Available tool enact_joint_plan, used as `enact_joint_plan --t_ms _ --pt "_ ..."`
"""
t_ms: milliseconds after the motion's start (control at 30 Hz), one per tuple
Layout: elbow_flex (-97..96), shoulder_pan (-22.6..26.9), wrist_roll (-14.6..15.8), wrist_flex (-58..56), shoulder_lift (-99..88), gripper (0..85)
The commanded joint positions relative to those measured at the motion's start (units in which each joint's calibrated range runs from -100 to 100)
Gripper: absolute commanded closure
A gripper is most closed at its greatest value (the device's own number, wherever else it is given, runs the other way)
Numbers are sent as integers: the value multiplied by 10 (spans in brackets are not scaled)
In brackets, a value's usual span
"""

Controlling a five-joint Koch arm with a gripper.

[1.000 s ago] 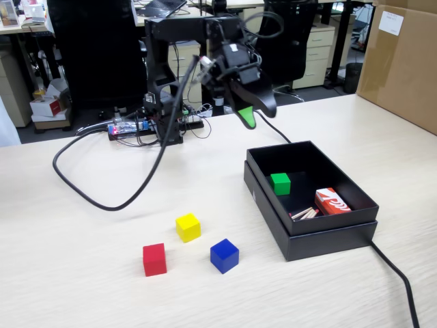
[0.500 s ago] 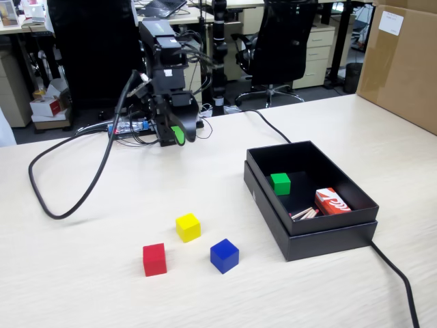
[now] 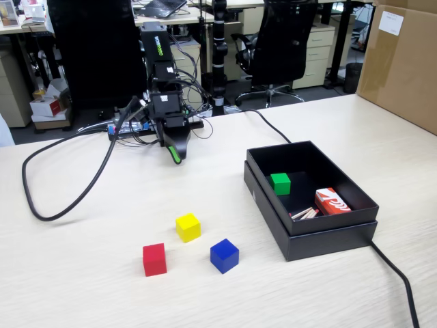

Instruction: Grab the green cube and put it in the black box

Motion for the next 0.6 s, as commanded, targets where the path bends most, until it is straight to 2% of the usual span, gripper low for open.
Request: enact_joint_plan --t_ms 0,233,567 --pt "-20 0 -4 69 -10 352" --pt "-144 -2 -14 172 -9 358" --pt "-144 -8 -14 172 -10 363"
